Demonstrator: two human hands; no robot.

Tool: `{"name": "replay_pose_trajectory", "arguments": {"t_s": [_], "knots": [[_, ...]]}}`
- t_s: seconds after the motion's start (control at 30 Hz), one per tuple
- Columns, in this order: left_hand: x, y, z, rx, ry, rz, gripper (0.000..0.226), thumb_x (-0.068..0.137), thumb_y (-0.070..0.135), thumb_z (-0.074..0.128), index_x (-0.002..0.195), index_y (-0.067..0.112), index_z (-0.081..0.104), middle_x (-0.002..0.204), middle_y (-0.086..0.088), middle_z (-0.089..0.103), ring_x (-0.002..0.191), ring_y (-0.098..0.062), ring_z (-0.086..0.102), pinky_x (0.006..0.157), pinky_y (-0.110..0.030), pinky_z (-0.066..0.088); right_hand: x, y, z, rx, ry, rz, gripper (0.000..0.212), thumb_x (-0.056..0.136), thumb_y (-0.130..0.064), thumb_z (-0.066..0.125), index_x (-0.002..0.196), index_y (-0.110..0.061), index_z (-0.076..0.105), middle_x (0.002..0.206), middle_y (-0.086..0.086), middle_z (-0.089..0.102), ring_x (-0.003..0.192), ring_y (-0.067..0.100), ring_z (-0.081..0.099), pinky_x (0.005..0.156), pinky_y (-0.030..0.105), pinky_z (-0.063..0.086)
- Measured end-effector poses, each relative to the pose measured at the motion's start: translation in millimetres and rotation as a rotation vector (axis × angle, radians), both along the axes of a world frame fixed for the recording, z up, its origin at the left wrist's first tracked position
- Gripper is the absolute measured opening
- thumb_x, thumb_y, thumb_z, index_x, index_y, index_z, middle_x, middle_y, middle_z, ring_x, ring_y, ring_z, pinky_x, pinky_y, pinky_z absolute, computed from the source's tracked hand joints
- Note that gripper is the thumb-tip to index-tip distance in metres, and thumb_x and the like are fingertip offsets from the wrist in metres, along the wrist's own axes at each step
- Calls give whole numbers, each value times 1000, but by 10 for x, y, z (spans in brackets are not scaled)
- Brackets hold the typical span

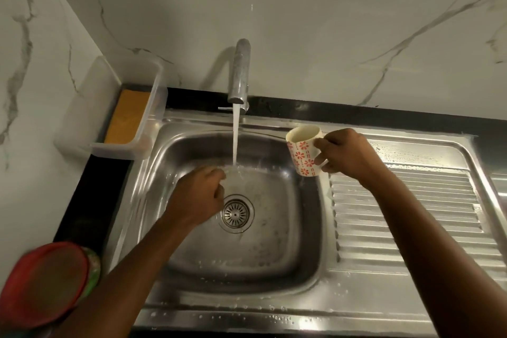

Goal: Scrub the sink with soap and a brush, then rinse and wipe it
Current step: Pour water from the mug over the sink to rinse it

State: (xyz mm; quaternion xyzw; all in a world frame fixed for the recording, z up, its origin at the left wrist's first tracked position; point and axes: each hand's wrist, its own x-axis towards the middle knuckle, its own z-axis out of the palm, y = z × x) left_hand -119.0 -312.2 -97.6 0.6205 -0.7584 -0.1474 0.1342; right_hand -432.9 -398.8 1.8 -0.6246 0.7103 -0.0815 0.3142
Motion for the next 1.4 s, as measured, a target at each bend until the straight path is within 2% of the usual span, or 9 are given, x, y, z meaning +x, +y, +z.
{"name": "replay_pose_trajectory", "arguments": {"t_s": [0.07,0.13,0.23,0.33,0.5,0.63,0.9,1.13,1.4], "knots": [[-238,79,-44,-59,73,-94,32,88,17,55,112,10,75,109,-6,75,101,-26,70,84,-44,63,-155,-17,114,19,4,48,31,105,-33,57,108,-8,75,102,6,78,78,18,77,79,42,66],[-551,25,-93,-38,123,-205,42,94,22,49,131,12,69,132,-8,70,122,-26,65,102,-46,58,-255,-72,204,18,62,117,31,105,-35,57,103,-10,75,99,3,78,78,17,76,79,41,65],[-1046,-277,-188,7,117,-241,61,108,31,40,166,17,30,175,-5,23,162,-25,19,131,-43,21,-320,-212,283,-4,185,261,28,105,-38,56,100,-16,72,94,-2,76,77,11,73,72,31,62],[-1410,-655,-262,31,-4,-159,77,109,44,39,170,15,1,178,-8,-12,164,-28,-12,131,-46,-3,-371,-392,297,-7,251,378,29,105,-40,54,103,-18,71,92,-3,75,77,9,72,68,26,55],[-1651,-976,-360,124,-146,-131,81,110,49,35,169,11,-5,177,-10,-15,163,-28,-16,133,-53,1,-469,-638,304,-27,306,507,35,106,-40,53,122,-15,70,93,-6,71,79,12,73,70,28,59],[-1720,-1003,-425,165,-180,-156,82,110,50,34,168,11,-10,175,-10,-21,162,-27,-19,133,-52,-1,-620,-761,266,-11,311,542,34,106,-39,54,120,-14,71,104,0,77,77,12,71,64,22,53],[-1987,-1016,-445,163,-211,-255,76,111,54,17,167,14,-13,174,-7,-26,161,-23,-24,132,-48,-9,-1075,-795,270,35,362,520,36,105,-42,53,122,-17,72,90,-9,69,77,11,72,67,27,56],[-2246,-1024,-444,151,-217,-292,73,111,54,11,167,15,-13,175,-6,-24,161,-22,-22,133,-50,-5,-1415,-763,280,2,498,545,42,104,-48,53,132,-20,69,114,1,77,84,18,73,60,25,49],[-2021,-950,-371,178,-176,-150,74,112,51,21,168,15,-12,175,-7,-22,161,-26,-21,133,-49,-3,-1251,-801,289,-29,435,597,42,104,-49,53,130,-19,68,116,1,76,87,17,72,62,24,51]]}}
